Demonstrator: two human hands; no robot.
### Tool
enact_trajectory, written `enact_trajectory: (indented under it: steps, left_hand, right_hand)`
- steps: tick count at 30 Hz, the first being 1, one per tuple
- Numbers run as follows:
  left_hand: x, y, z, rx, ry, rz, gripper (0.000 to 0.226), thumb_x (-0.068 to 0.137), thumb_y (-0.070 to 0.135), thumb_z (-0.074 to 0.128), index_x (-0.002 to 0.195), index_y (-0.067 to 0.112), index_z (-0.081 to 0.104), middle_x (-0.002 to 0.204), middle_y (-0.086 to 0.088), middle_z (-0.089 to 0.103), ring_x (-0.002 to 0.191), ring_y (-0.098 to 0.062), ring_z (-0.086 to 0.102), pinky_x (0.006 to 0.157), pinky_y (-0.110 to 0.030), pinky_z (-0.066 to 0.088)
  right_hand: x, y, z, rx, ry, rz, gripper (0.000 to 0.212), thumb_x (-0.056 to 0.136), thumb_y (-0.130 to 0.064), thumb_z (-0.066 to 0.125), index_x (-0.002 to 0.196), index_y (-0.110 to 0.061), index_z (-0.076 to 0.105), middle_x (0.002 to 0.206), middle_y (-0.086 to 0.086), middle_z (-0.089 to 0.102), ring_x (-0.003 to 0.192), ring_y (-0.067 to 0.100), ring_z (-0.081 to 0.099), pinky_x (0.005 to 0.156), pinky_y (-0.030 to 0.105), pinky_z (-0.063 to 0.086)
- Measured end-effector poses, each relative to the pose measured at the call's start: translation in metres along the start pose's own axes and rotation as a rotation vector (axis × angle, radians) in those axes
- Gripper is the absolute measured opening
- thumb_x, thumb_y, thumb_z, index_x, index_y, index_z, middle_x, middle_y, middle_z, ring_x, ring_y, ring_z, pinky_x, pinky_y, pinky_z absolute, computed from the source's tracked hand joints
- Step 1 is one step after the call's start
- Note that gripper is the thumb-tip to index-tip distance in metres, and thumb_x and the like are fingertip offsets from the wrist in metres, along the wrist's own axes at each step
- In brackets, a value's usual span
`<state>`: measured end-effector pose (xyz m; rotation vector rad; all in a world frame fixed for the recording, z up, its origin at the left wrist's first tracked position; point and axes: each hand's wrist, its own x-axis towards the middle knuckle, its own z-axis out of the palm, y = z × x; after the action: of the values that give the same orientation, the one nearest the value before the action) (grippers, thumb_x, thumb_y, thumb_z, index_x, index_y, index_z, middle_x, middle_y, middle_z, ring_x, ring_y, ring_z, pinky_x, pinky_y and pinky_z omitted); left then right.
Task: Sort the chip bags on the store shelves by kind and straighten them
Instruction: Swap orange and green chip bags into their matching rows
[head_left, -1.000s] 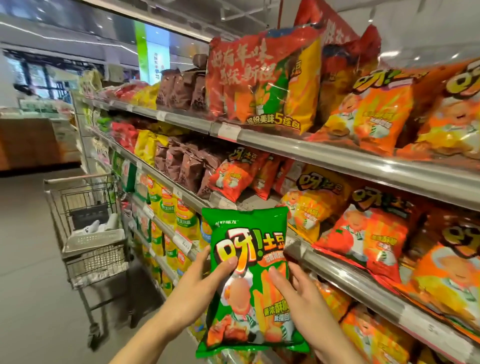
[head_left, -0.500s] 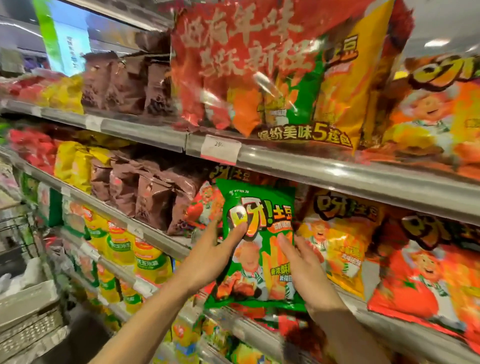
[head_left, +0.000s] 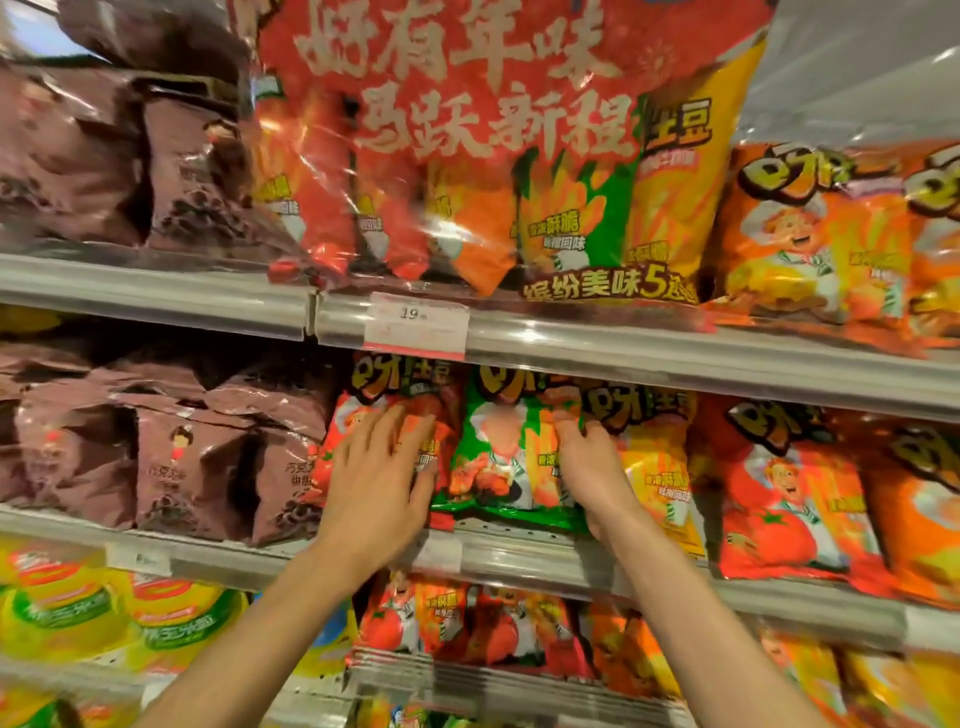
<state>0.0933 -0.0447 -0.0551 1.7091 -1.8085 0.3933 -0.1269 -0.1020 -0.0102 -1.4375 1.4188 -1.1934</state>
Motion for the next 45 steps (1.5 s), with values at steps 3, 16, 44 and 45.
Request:
enact_trajectory:
  steps: [3, 16, 44, 45]
  left_hand:
    - [-0.002, -0.008, 0.01, 0.048, 0.037, 0.053, 0.053, 0.096, 0.044, 0.038, 0.138, 0.018, 0.058, 0.144, -0.019, 0.053, 0.137, -0.039, 0.041, 0.109, -0.05, 0.029]
    - [-0.014, -0.022, 0.027, 0.075, 0.007, 0.017, 0.064, 0.101, 0.061, 0.02, 0.159, 0.034, 0.017, 0.169, -0.005, 0.005, 0.156, -0.025, -0.005, 0.123, -0.057, 0.006]
    - [-0.037, 0.001, 0.009, -0.272, 0.113, 0.129, 0.061, 0.099, 0.043, 0.048, 0.154, 0.019, 0.037, 0.163, -0.005, 0.029, 0.15, -0.023, 0.028, 0.12, -0.047, 0.026]
    - [-0.041, 0.006, 0.008, -0.308, 0.123, 0.116, 0.061, 0.098, 0.042, 0.05, 0.154, 0.019, 0.038, 0.162, -0.004, 0.031, 0.148, -0.023, 0.031, 0.118, -0.046, 0.029]
  right_hand:
    - [0.001, 0.01, -0.011, -0.091, 0.063, 0.025, 0.058, 0.106, -0.042, 0.037, 0.152, -0.006, 0.03, 0.14, 0.015, 0.051, 0.118, 0.027, 0.053, 0.104, 0.037, 0.038]
    - [-0.03, 0.023, 0.013, -0.645, 0.257, -0.42, 0.059, 0.106, -0.046, 0.036, 0.148, -0.004, 0.034, 0.146, 0.019, 0.041, 0.139, 0.033, 0.037, 0.11, 0.036, 0.033]
    - [-0.062, 0.055, 0.008, -0.766, 0.107, -0.473, 0.076, 0.101, -0.066, 0.027, 0.161, -0.03, -0.003, 0.168, -0.004, -0.013, 0.153, 0.01, -0.015, 0.126, 0.036, 0.0]
    - [-0.069, 0.057, 0.004, -0.751, 0.109, -0.451, 0.076, 0.1, -0.066, 0.028, 0.161, -0.03, -0.002, 0.168, -0.006, -0.014, 0.153, 0.008, -0.016, 0.126, 0.034, -0.002]
